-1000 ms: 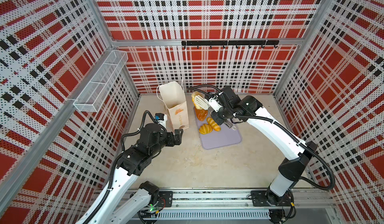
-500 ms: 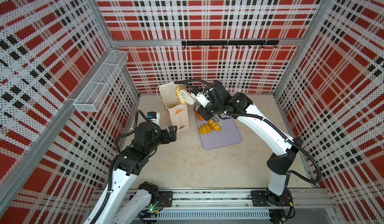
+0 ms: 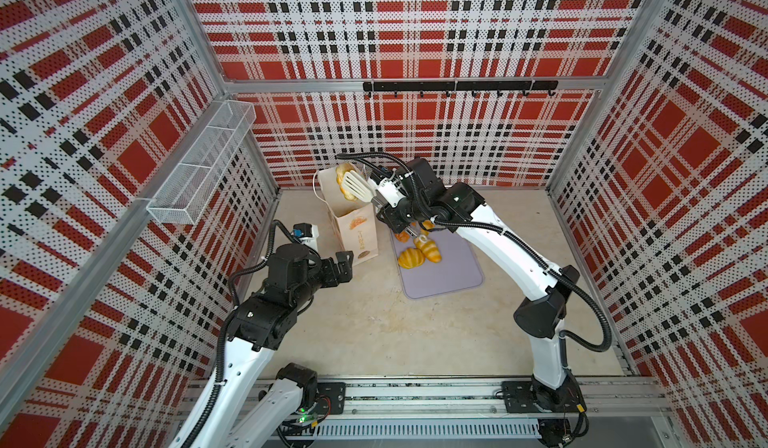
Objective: Place the fake bread into the paper bag
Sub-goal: 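Open the tongs over the bag opening to drop the bun inside, then move the empty tongs back over the tray with right gripper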
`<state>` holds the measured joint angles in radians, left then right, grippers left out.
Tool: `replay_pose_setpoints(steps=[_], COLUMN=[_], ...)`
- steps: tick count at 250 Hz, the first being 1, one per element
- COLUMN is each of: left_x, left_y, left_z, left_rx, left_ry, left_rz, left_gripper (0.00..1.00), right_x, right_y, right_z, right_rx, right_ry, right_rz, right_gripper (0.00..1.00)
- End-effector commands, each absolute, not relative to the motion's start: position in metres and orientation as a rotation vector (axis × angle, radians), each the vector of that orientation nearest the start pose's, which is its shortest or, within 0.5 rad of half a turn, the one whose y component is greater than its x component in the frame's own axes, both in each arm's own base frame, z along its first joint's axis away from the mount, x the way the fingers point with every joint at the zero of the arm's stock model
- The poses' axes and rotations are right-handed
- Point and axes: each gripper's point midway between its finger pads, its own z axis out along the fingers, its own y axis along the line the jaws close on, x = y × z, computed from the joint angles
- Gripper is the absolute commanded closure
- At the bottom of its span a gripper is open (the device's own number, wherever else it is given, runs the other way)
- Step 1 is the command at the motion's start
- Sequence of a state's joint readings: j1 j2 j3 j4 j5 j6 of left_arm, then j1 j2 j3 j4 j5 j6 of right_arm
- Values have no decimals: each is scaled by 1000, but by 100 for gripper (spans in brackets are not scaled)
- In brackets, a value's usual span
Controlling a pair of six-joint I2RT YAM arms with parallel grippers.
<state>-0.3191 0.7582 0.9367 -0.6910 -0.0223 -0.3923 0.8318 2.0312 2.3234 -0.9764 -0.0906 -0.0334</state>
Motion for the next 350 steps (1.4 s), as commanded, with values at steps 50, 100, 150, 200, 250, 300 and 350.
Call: replay_pose_setpoints(steps=[50,100,150,200,250,300,350], left_x=[264,270,275,275,274,269,264], left_y=[-84,-88,-90,-91,-90,-88,-94], left_z=[272,275,276,278,277,272,263], left_rx=[-92,-90,-84,-82,-92,-106,-91], left_ry=[2121,2117,2125,2123,2122,2121,2134], left_rz=[-421,-433,-436,-442,-444,-435,-424], left_gripper=[1,1,0,0,1,1,1], right_x=[369,374,378,380,375,367,361], right_y=[428,428,428,421,405,381,356], right_z=[342,330,323,330,348,354,349], right_rx=[-994,-996,-998,-987,-965,-938,-908], right_ry=[1973,2007,2021,2014,1990,1995,2018], right_rz=[514,483,464,442,396,327,251], right_gripper=[70,66,56,48,46,46,46])
